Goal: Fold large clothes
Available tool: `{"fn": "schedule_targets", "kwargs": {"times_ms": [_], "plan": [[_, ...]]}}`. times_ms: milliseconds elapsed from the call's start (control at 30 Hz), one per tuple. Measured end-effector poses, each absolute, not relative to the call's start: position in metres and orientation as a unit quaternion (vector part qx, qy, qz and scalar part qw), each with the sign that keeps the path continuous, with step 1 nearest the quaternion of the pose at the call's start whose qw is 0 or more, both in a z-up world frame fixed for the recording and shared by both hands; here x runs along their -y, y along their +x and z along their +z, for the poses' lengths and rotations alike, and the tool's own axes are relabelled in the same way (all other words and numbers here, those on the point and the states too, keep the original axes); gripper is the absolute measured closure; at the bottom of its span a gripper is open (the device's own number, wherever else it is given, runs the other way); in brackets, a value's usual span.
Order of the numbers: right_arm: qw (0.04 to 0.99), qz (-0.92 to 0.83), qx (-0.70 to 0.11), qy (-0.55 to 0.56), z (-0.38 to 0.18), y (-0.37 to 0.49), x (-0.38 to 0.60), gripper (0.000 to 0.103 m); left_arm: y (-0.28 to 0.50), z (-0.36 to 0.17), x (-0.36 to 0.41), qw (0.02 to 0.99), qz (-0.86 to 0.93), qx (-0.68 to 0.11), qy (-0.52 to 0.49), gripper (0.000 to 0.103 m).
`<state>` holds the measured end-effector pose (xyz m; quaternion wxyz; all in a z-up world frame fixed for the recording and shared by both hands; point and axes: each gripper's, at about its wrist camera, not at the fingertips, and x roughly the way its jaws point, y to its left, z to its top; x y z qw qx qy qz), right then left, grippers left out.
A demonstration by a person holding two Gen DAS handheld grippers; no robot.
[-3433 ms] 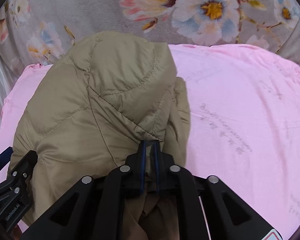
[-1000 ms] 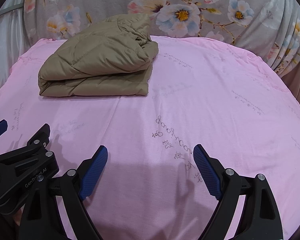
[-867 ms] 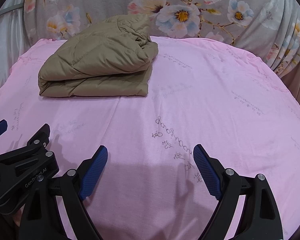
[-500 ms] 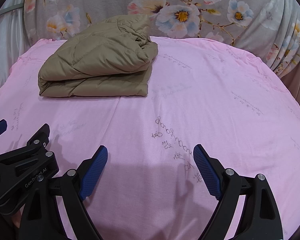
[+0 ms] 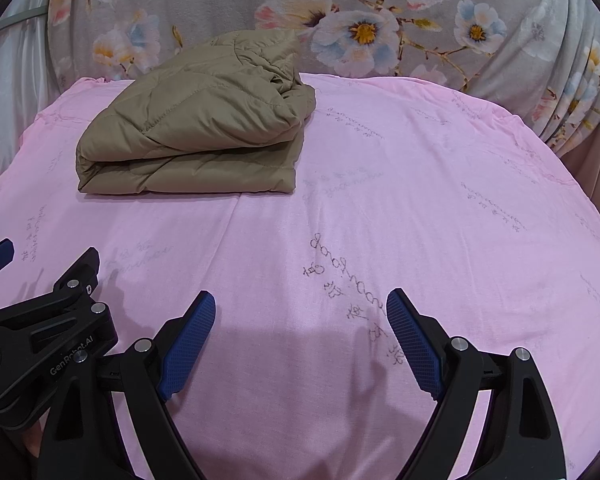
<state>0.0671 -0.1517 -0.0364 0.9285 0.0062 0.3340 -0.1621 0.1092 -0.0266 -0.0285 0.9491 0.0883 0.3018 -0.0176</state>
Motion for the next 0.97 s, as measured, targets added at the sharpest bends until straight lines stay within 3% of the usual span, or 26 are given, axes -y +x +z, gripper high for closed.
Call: {"fn": "schedule_targets", "kwargs": {"times_ms": [633, 967], "plan": [[0.929, -0.162, -0.334, 0.005, -0.0362, 0.0668, 0.1522, 0.017, 0.1089, -0.0281, 0.0263, 0.949, -0.019, -0.301, 0.089, 0.011], [0.927, -0.166, -0.336, 0.002, -0.0350, 0.0664, 0.1516, 0.017, 0.1085, -0.0266, 0.0297, 0.949, -0.023, -0.300, 0.097, 0.017]]}}
